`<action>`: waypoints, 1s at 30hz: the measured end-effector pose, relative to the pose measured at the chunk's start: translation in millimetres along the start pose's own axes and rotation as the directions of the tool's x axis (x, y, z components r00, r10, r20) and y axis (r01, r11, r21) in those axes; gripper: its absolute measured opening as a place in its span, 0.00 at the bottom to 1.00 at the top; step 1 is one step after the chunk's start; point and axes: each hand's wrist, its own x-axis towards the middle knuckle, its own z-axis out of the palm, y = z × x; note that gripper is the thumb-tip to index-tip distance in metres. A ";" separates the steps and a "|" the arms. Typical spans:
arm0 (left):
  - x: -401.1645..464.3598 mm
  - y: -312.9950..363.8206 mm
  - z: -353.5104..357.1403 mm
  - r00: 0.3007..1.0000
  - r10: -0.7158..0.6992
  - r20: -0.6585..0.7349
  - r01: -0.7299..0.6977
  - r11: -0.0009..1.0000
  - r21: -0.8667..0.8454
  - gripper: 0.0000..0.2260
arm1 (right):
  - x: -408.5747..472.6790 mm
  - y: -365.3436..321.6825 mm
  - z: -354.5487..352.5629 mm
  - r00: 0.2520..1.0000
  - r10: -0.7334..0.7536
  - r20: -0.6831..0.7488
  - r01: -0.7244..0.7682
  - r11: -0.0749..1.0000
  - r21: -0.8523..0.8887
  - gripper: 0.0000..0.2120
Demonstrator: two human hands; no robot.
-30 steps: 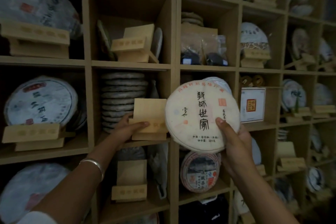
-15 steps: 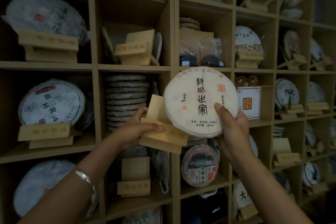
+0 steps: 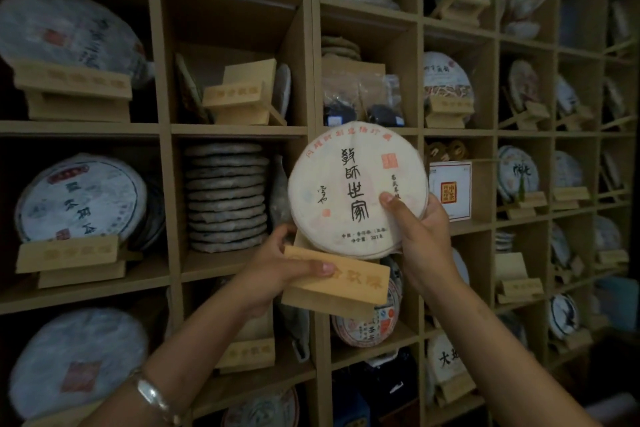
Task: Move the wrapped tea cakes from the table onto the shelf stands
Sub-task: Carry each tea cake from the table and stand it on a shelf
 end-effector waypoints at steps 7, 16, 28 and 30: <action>3.6 -7.8 7.1 1.000 -0.026 -0.017 0.024 0.996 -0.085 0.42 | 9.9 2.5 -6.8 0.999 0.033 0.026 -0.029 0.988 -0.148 0.14; 7.8 -6.9 2.3 0.995 0.007 -0.095 -0.023 0.985 -0.168 0.38 | 10.5 9.8 -11.4 0.985 0.132 0.115 -0.102 0.966 -0.239 0.08; -6.0 -17.8 1.9 0.998 0.026 -0.059 -0.036 0.986 -0.162 0.33 | 33.1 0.1 -4.2 0.992 -0.064 0.109 0.109 0.869 -0.483 0.21; -7.4 -17.4 1.8 0.998 0.027 -0.063 -0.037 0.987 -0.157 0.33 | 34.1 2.0 -1.3 0.979 -0.064 0.195 0.144 0.891 -0.431 0.16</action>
